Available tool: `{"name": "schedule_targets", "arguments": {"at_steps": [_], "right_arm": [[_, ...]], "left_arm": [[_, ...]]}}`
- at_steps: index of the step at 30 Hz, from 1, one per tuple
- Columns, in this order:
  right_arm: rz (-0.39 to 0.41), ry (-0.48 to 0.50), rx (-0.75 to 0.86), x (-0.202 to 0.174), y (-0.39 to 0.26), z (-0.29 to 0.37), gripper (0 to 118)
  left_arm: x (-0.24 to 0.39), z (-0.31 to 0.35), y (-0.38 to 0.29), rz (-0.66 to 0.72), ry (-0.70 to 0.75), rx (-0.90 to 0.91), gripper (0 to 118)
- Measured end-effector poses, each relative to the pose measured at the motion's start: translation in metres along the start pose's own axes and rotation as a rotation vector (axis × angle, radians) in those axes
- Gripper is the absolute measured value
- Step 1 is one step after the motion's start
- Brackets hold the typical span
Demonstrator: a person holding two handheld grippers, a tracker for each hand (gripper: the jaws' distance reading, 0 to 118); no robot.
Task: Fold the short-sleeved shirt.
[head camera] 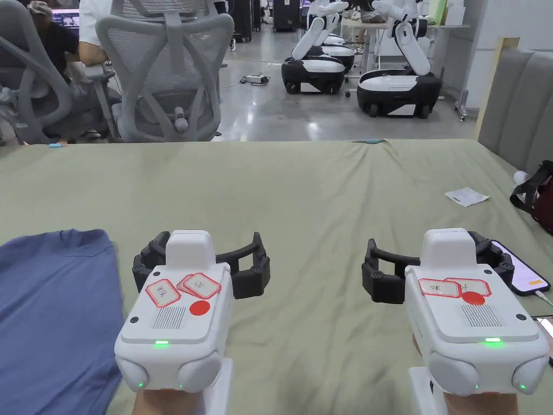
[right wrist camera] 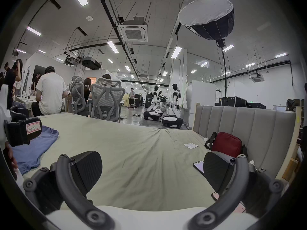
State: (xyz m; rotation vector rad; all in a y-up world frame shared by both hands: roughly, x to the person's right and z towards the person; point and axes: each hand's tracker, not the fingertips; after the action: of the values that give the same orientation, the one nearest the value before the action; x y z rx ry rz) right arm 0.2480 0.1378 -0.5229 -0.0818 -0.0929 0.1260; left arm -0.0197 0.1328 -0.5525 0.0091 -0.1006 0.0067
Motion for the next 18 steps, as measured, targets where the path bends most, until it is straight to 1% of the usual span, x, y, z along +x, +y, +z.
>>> {"name": "schedule_targets", "arguments": {"at_steps": [13, 18], "right_arm": [[0.001, 0.003, -0.003, 0.0000, 0.0003, -0.0004, 118], [-0.001, 0.000, 0.000, -0.0004, 0.0008, -0.0003, 118]], "left_arm": [[-0.0002, 0.0009, 0.0026, 0.019, -0.021, -0.003, 118], [0.0025, 0.0018, 0.0018, -0.004, -0.033, -0.003, 118]]}}
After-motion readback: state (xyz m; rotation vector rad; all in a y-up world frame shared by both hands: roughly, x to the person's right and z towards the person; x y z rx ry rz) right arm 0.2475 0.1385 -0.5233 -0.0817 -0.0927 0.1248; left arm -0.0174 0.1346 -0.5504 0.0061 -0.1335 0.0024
